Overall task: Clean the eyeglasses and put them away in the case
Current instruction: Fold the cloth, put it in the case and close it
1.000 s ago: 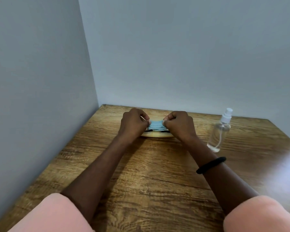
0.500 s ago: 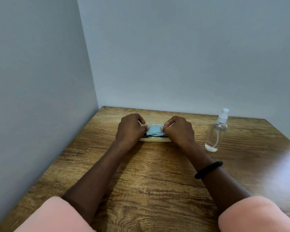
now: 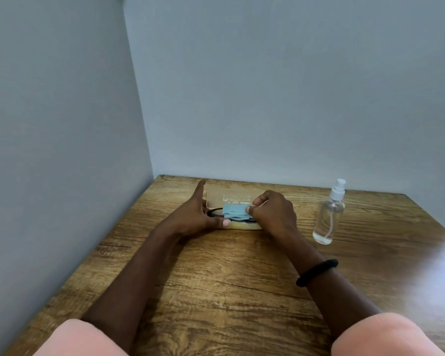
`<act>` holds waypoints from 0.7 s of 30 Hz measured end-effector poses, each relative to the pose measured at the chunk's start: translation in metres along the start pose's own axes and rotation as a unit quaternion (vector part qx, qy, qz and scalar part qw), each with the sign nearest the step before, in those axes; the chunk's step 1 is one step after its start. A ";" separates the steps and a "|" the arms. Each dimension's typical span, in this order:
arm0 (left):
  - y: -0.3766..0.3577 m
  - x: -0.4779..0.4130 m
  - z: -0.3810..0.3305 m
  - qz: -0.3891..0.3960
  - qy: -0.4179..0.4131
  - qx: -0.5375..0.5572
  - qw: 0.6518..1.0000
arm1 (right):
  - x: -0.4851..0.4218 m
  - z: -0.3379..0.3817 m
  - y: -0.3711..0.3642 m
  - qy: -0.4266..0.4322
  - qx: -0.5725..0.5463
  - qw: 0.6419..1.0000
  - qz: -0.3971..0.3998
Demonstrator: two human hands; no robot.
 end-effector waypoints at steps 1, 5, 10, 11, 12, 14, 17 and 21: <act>0.000 0.000 0.001 0.003 -0.003 -0.005 1.000 | 0.000 -0.001 0.000 -0.003 -0.001 1.000 -0.002; -0.001 0.001 0.006 0.005 -0.014 -0.005 1.000 | -0.002 -0.004 -0.001 -0.007 -0.007 1.000 0.000; -0.001 0.000 0.010 -0.008 -0.015 -0.001 1.000 | -0.002 -0.005 0.002 -0.010 -0.053 0.998 -0.012; 0.000 0.000 0.011 -0.009 -0.018 0.000 1.000 | -0.001 -0.004 0.005 -0.011 -0.084 0.996 -0.024; 0.000 -0.001 0.011 -0.011 -0.021 0.002 1.000 | 0.001 -0.003 0.009 -0.007 -0.115 0.993 -0.038; 0.000 -0.002 0.011 -0.014 -0.028 0.008 0.999 | 0.005 0.000 0.017 0.017 -0.154 0.986 -0.058; -0.001 -0.003 0.013 -0.017 -0.030 0.011 0.999 | 0.014 0.003 0.019 0.051 -0.141 0.988 -0.032; -0.001 -0.003 0.013 -0.022 -0.035 0.005 0.999 | 0.020 0.001 0.011 0.079 -0.103 0.991 0.045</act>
Point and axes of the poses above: each hand's wrist, its own x-axis away from the middle knuckle, its own y-axis out of the back of the hand, z = x × y, the point moved 7 cm from there along -x, towards the middle knuckle, and after that the axes turned 14 degrees about -x, right-handed, at the moved point
